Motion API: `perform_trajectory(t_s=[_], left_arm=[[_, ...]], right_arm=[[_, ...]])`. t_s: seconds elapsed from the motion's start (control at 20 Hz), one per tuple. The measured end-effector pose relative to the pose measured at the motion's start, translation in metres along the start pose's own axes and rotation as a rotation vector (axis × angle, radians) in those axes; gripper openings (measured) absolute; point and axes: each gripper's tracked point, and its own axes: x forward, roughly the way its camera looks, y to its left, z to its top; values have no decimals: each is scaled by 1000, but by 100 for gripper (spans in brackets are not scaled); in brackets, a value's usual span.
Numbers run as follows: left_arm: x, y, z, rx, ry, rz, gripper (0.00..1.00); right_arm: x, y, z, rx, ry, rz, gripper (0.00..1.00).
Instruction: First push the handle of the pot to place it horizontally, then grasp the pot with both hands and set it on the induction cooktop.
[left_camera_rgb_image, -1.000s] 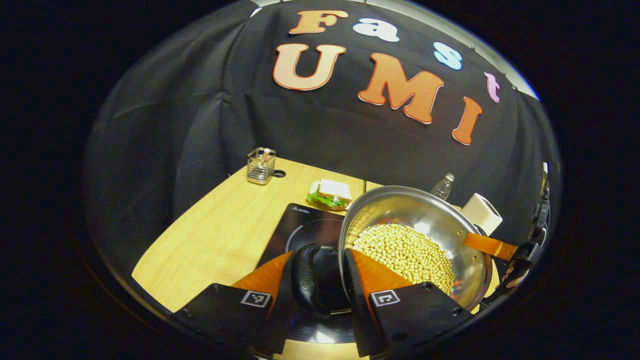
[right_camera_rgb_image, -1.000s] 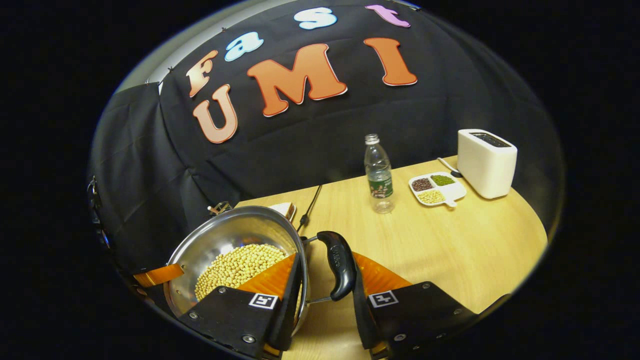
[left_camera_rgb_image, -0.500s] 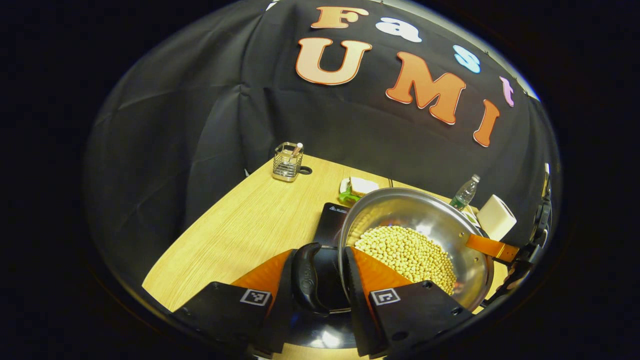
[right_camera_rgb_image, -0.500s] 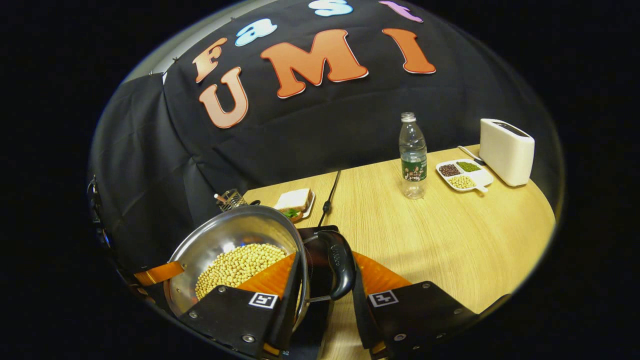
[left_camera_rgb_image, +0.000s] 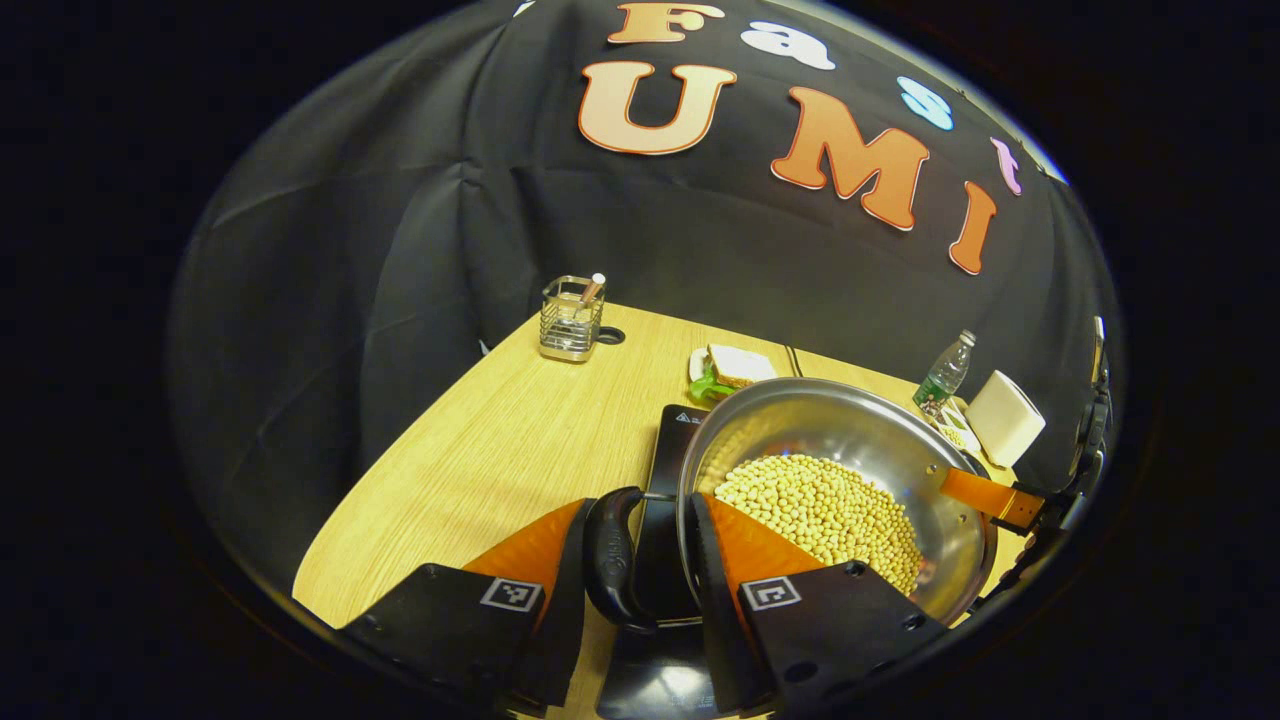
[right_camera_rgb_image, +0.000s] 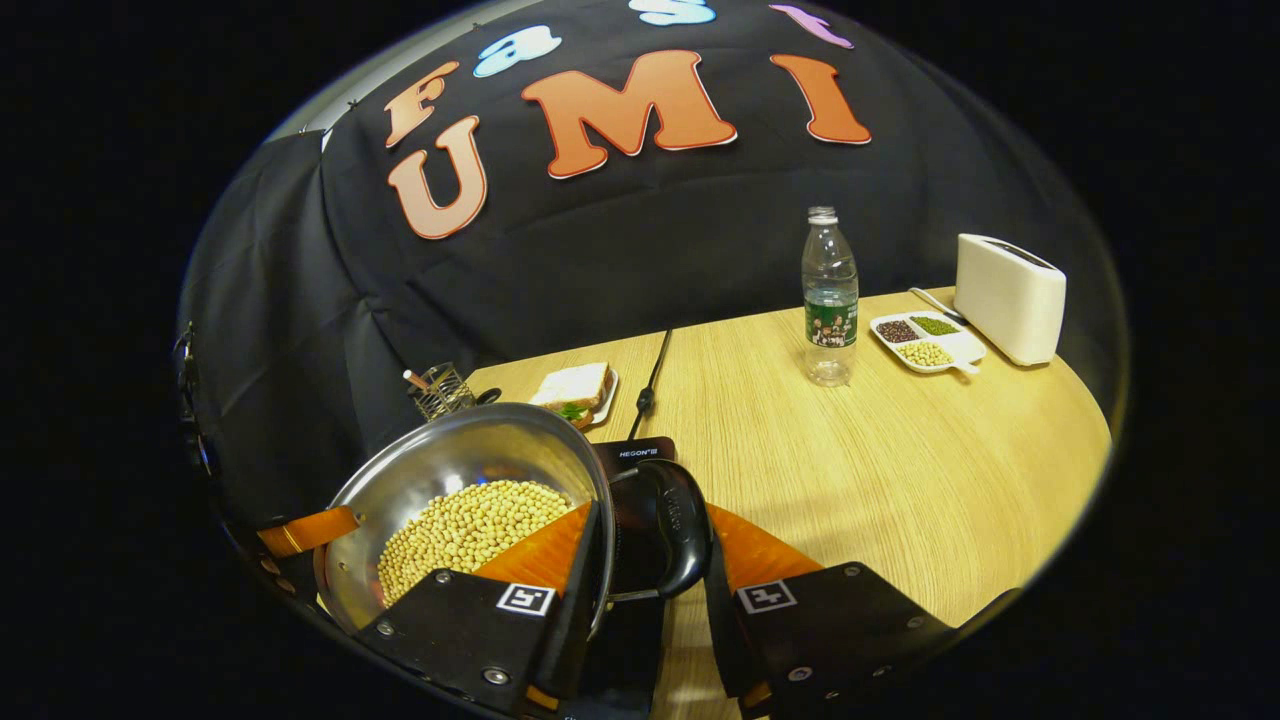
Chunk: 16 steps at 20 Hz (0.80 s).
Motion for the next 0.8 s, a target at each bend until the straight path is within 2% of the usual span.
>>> perform_trajectory(t_s=[0.15,0.25,0.35,0.45,0.5,0.6,0.8], left_arm=[[6,0,7,27,-18,-10,58],[7,-2,10,65,-18,-6,61],[6,7,16,111,-43,52,69],[4,12,18,118,-52,86,100],[-3,10,19,103,-57,77,99],[-19,11,26,103,-89,79,99],[-58,1,59,125,-197,85,98]], right_arm=[[0,-4,-6,19,19,-6,52],[-1,-3,-12,33,26,5,54],[-8,-5,-3,20,-7,2,62],[-18,-14,6,-1,-33,-23,77],[-22,-18,12,-7,-46,-27,90],[-34,-21,24,-7,-78,-24,95],[-62,-24,58,-44,-159,-12,95]])
